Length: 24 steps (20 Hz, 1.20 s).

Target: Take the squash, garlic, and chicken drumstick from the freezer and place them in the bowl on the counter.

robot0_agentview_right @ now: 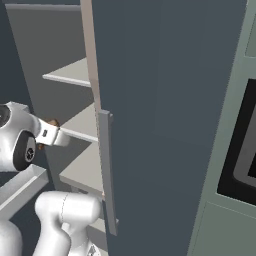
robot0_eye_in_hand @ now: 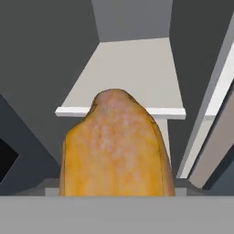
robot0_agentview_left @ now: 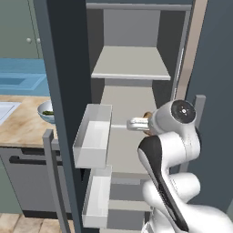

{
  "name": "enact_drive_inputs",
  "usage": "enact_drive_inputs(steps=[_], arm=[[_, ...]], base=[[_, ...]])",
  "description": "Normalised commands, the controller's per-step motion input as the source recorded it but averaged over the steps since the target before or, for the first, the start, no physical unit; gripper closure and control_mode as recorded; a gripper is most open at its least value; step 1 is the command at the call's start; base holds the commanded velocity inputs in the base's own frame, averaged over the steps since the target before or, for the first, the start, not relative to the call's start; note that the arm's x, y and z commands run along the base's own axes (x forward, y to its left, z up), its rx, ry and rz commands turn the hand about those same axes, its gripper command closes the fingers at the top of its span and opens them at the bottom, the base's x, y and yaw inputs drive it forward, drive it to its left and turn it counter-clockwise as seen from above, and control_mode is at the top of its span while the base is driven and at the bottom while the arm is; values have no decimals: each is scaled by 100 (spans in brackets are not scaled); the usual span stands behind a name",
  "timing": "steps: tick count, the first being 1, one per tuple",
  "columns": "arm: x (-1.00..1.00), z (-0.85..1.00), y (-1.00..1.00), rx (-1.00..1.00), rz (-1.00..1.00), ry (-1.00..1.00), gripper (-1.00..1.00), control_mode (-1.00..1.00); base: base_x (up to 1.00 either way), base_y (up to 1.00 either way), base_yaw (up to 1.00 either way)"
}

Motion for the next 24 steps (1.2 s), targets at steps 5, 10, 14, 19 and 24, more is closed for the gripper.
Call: enact_drive_inputs(steps=[5,10,14,19,24], arm=[[-47,-1,-18,0,0,0,100,-100],[-57,13,-20,0,0,-2,100,-100],[-51,12,-14,0,0,-1,100,-100],[-25,4,-7,0,2,-8,100,-100],[-31,9,-1,0,1,-12,100,100]], base=[[0,0,0],[0,0,0],[0,0,0],[0,0,0],[-28,0,0]])
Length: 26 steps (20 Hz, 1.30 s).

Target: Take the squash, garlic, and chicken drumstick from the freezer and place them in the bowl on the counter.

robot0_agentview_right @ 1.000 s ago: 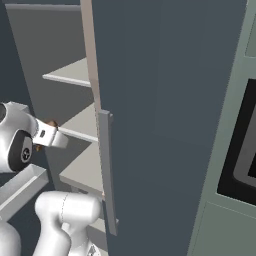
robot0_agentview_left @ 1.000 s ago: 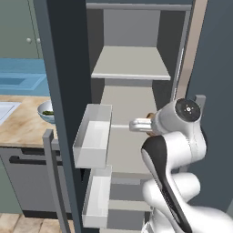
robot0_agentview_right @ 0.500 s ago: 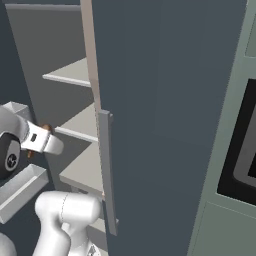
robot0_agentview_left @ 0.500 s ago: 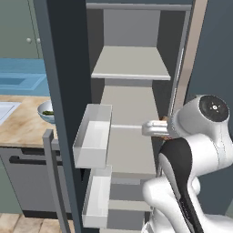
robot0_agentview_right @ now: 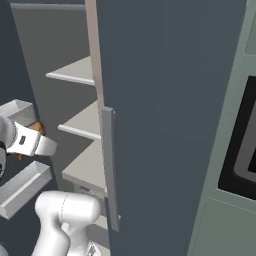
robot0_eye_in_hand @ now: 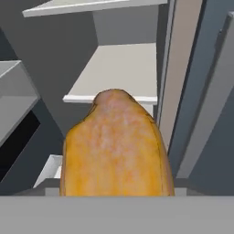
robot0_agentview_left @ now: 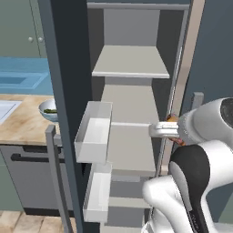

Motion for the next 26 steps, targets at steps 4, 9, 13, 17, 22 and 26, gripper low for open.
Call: enact_drive_inputs(steps=[4,9,13,17,22,26], arm=[[0,0,0,0,0,0,100,100],[0,0,0,0,0,0,100,100],[0,0,0,0,0,0,100,100],[0,0,0,0,0,0,100,100],[0,0,0,0,0,0,100,100],[0,0,0,0,0,0,100,100]], base=[[-92,0,1],[-75,40,4],[-11,100,1],[-6,100,0],[4,100,0],[4,100,0]])
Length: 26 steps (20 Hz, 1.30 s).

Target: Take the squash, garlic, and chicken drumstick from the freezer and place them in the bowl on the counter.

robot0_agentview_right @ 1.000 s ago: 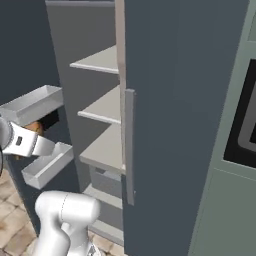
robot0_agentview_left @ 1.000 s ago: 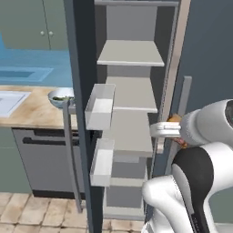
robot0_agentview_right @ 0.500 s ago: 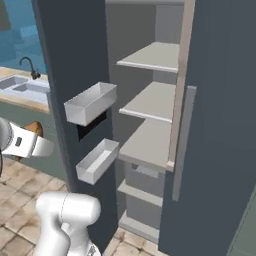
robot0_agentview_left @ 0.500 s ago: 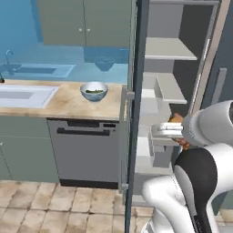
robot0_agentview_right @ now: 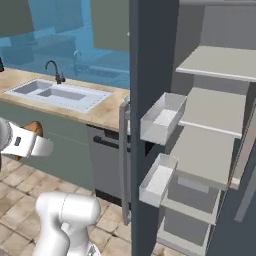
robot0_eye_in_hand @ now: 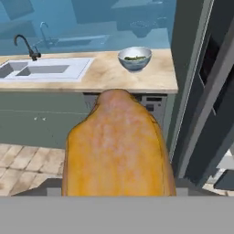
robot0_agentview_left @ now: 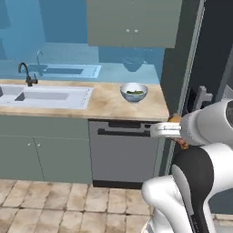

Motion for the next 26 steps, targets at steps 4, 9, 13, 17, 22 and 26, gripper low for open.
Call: enact_drive_inputs(steps=[4,9,13,17,22,26], arm=[[0,0,0,0,0,0,100,100],[0,0,0,0,0,0,100,100],[0,0,0,0,0,0,100,100],[0,0,0,0,0,0,100,100],[0,0,0,0,0,0,100,100],[0,0,0,0,0,0,100,100]], base=[[0,100,-3],[25,97,-26],[17,64,-54],[9,26,-62],[0,-9,-65],[33,0,-53]])
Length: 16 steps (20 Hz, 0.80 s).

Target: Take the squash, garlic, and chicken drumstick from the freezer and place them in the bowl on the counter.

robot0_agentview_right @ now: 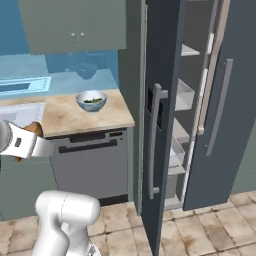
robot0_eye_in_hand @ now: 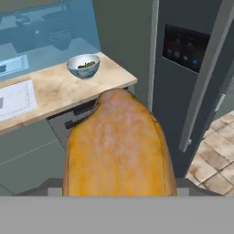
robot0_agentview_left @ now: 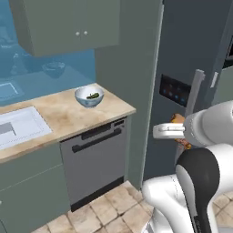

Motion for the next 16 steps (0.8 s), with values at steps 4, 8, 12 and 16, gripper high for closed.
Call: enact_drive_inputs(steps=[4,8,12,16], arm=[[0,0,0,0,0,0,100,100],[0,0,0,0,0,0,100,100],[0,0,0,0,0,0,100,100],[0,0,0,0,0,0,100,100]], base=[[87,0,-23],[94,9,-13],[99,60,-15],[100,49,-11]])
